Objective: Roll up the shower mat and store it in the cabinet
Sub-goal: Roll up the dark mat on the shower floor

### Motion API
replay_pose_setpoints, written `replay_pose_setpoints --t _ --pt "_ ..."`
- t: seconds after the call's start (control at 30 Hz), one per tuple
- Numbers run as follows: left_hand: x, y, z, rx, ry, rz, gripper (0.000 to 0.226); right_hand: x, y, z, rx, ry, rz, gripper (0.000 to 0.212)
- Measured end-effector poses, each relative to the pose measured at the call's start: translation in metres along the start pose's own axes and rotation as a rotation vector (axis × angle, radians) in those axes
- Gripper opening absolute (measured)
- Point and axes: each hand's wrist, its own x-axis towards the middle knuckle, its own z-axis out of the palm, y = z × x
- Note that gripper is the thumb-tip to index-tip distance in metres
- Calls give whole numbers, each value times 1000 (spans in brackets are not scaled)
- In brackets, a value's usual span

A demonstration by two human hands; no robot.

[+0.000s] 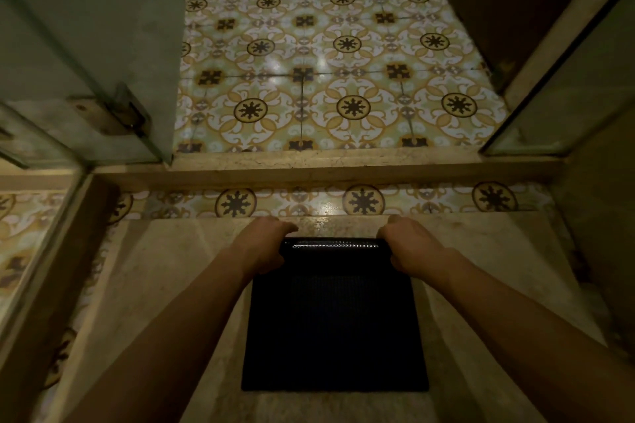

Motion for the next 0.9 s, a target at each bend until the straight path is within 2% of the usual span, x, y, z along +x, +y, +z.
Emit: replay_pose_setpoints --t 0.1,0.27,0.53,0.7,0.77,0.9 --pt "-3 -3 3 35 -18 36 27 -2 1 3 -6 0 -6 34" --pt "-2 -6 4 49 -42 -21 41 4 5 -1 -21 -47 -28 36" --pt "15 -8 3 -6 154 -108 36 27 13 -11 5 126 18 41" --pt "22 -9 2 17 182 -114 34 32 18 -6 -9 175 -3 39" --pt "23 -11 1 7 147 -99 37 36 21 -10 -27 132 -22 39" --pt "25 -17 -10 -146 -23 -90 49 40 23 -14 -48 37 -34 41"
